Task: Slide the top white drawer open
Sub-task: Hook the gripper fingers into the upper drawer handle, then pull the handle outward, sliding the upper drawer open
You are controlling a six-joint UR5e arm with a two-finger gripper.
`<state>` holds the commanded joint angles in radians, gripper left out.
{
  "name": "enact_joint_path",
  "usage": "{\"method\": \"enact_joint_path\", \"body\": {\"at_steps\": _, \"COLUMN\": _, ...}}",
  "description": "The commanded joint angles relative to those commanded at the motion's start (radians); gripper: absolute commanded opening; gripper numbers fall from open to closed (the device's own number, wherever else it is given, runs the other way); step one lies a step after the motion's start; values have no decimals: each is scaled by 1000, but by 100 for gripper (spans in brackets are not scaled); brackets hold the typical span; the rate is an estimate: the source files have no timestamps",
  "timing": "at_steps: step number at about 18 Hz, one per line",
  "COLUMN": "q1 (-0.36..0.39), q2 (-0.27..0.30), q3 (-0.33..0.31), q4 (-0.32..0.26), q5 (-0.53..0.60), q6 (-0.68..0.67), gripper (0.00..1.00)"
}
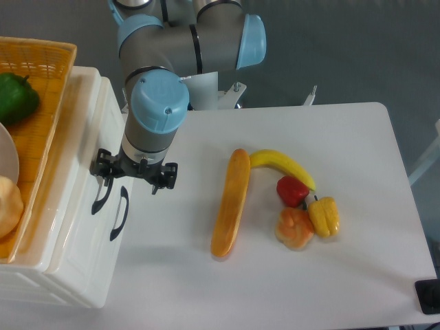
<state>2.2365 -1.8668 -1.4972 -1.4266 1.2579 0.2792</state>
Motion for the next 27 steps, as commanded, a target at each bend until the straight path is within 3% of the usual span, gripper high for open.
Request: {"method": "enact_joint_path", "body": {"at_steps": 27, "q1": 14, "q2": 11, "q3": 9, "q4": 5, "q5": 84, "q6": 3, "gripper": 100}}
